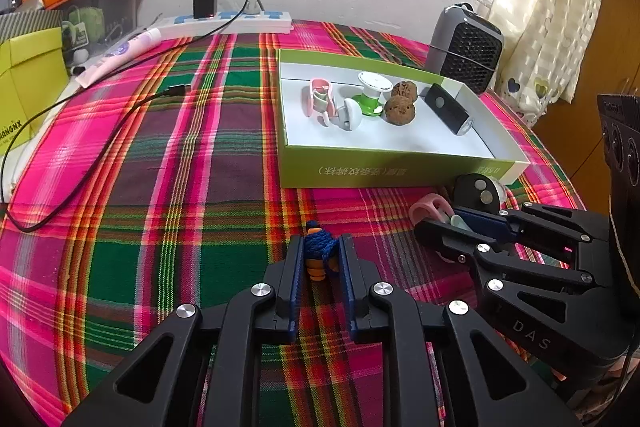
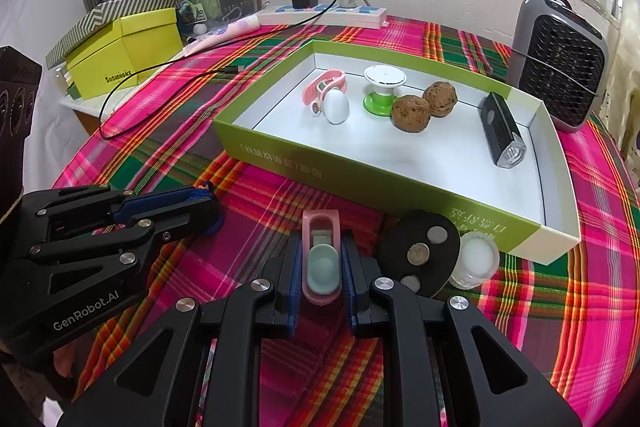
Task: Organize objects
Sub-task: 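Grasp the pink-teal clip with the right gripper while the left holds the toy figure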
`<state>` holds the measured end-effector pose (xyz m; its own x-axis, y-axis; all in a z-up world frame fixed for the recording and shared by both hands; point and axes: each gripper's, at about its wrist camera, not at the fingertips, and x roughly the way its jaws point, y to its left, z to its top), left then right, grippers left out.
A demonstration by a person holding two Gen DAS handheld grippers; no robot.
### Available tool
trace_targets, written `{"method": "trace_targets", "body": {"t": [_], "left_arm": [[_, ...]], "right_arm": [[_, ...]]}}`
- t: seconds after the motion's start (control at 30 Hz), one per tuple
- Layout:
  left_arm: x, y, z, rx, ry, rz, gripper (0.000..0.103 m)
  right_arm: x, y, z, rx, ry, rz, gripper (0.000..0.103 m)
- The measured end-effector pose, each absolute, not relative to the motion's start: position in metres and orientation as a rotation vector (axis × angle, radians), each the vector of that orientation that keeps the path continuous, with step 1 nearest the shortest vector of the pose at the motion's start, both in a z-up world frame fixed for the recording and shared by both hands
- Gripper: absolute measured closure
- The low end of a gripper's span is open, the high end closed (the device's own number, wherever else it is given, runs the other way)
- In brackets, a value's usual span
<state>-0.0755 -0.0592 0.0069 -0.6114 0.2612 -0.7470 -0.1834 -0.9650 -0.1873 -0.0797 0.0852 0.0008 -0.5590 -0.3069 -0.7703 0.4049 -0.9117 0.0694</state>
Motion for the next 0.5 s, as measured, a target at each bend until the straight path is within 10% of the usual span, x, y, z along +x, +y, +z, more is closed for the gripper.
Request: {"method": "trace_targets", "body": {"t": [0.5], "left_arm": [[-0.0759,-0.0589,0.015,-1.211,-0.113,2.62,0.089]], "right_arm": [[-0.0775,0.0864,0.005,1.171,0.138,-2.46,0.085]]}}
